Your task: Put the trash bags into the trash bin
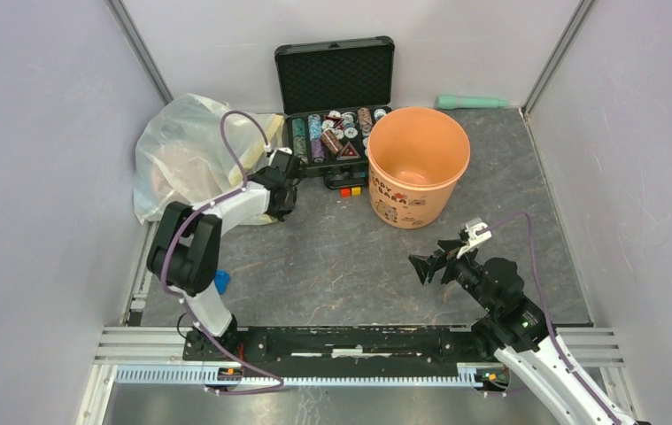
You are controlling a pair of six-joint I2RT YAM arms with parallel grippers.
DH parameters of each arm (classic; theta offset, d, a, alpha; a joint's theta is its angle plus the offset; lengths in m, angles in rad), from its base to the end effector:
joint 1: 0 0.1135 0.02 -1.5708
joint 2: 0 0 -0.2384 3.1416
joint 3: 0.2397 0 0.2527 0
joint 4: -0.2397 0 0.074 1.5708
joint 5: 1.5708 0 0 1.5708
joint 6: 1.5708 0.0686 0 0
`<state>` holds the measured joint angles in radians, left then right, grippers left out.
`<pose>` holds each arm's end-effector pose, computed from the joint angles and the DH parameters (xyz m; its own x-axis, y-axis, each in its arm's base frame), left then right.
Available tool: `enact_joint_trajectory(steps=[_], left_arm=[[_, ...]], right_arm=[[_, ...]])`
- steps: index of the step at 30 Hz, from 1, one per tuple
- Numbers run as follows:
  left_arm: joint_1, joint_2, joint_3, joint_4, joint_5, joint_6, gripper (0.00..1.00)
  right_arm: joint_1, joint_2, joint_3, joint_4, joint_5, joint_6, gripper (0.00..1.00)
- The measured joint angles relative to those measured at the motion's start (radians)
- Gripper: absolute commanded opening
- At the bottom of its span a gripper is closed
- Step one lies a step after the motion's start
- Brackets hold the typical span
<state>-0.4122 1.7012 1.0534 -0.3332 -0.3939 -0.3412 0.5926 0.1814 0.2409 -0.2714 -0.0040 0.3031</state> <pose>0.3398 -0.1198 0.1354 -0.7759 0.0020 -0.6309 -0.0905 0.9893 0.1145 0.1379 0.0932 0.2010 -0.3342 0.1348 -0.9328 -0.4841 0.8247 0.2926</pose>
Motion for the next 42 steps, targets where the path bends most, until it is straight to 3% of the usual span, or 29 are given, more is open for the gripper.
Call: enact_joint_trajectory(steps=[1, 2, 8, 13, 18, 24, 31, 42], left_arm=[[0.000, 0.023, 0.021, -0.012, -0.001, 0.004, 0.05], [0.000, 0.041, 0.041, -0.026, -0.003, 0.005, 0.02], [-0.008, -0.006, 0.036, -0.084, 0.030, 0.014, 0.02], [-0.018, -0.264, -0.100, -0.058, 0.341, -0.020, 0.02], [-0.062, -0.460, -0.266, 0.102, 0.718, -0.163, 0.02], [-0.191, -0.509, -0.391, 0.251, 0.979, -0.267, 0.02], [-0.259, -0.518, -0.570, 0.413, 1.026, -0.281, 0.02], [-0.316, -0.463, -0.628, 0.462, 0.985, -0.169, 0.02]], right_arm=[[0.000, -0.006, 0.000, -0.001, 0.000, 0.002, 0.98], [0.000, -0.013, 0.000, -0.002, 0.000, 0.004, 0.98], [0.000, -0.043, 0.000, -0.010, 0.000, 0.016, 0.98], [0.000, -0.023, 0.000, -0.011, -0.004, 0.026, 0.98], [0.000, -0.002, -0.015, 0.023, -0.042, 0.050, 0.95], [-0.001, 0.069, -0.083, 0.163, -0.204, 0.082, 0.76], [-0.001, 0.217, -0.145, 0.358, -0.431, 0.112, 0.75], [-0.001, 0.387, -0.163, 0.453, -0.427, 0.203, 0.71]])
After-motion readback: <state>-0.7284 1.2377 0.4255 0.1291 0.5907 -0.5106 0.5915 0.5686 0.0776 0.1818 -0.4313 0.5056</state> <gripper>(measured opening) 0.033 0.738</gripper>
